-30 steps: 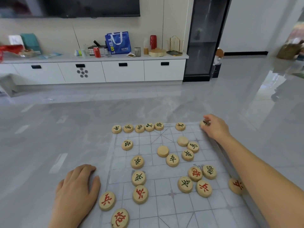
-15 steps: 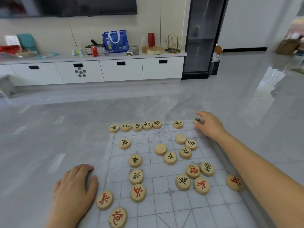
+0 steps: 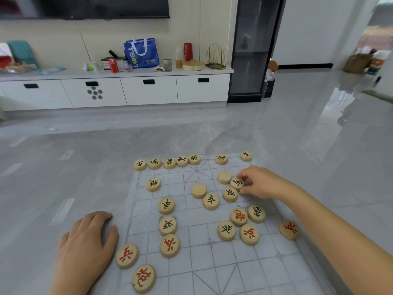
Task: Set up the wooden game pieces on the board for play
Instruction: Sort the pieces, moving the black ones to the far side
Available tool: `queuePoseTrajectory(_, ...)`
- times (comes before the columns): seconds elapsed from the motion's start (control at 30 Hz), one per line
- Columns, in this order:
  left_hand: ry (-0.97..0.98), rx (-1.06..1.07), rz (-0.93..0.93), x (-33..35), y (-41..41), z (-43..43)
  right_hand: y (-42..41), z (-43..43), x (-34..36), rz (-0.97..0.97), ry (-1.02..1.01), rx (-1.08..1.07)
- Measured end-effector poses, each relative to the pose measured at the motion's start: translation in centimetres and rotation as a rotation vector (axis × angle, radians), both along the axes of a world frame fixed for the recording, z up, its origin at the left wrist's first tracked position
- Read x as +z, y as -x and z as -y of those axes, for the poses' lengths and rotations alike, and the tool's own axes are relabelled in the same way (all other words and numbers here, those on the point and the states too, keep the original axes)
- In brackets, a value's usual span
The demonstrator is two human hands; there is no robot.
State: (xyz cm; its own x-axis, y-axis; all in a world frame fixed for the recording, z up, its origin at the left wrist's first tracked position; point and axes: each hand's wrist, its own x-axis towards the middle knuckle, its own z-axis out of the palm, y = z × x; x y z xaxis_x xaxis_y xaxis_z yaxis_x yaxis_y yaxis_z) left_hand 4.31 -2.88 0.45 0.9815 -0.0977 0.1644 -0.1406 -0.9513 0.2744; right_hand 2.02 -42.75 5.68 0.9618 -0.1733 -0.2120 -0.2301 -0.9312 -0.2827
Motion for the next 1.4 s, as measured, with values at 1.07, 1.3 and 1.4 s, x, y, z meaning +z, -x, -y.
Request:
queuePoseTrajectory(1.07,0.015,-0.001,0.009,0.0,0.0,0.0,-4.7,-0.2,-0.8,0.192,-0.029,-0.043)
queuePoseTrajectory(1.3,0.027,0.001,0.02,0.0,0.1,0.0,-3.4,-2.4,-1.5,0.128,-0.093,0.052)
queuePoseTrajectory(1.4,0.023,-0.006,0.021,0.0,0.1,0.1,-3.5,-2.7,-1.1,0.267,-0.413,-0.052)
